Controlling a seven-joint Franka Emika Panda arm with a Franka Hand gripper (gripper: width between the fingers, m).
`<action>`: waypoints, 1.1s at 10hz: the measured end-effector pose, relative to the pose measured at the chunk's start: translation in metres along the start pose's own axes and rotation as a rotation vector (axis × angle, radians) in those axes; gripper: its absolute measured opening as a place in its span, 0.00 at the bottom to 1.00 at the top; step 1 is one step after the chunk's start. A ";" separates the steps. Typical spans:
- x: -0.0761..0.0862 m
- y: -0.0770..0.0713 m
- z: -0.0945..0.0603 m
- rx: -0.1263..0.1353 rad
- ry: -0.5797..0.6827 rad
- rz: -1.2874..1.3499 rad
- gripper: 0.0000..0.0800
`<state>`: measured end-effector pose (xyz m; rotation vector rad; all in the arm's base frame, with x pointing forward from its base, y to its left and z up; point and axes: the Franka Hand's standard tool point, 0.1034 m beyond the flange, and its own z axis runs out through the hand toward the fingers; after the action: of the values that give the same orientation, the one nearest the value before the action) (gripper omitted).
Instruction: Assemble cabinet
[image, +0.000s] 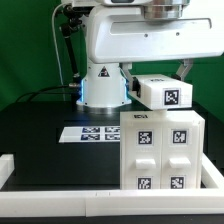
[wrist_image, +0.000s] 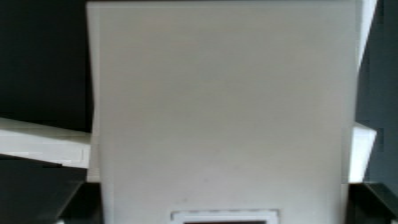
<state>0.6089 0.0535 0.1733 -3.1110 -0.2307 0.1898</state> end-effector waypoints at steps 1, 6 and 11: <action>0.000 -0.004 0.002 0.000 -0.003 -0.001 0.70; -0.001 -0.006 0.014 -0.001 -0.015 -0.006 0.70; 0.001 -0.005 0.016 -0.004 -0.001 -0.005 0.70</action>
Offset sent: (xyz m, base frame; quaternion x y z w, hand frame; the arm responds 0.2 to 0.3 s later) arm 0.0010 0.0055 -0.0069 0.0072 -0.0043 -0.0050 1.0000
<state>0.6073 0.0587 0.1571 -3.1137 -0.2397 0.1918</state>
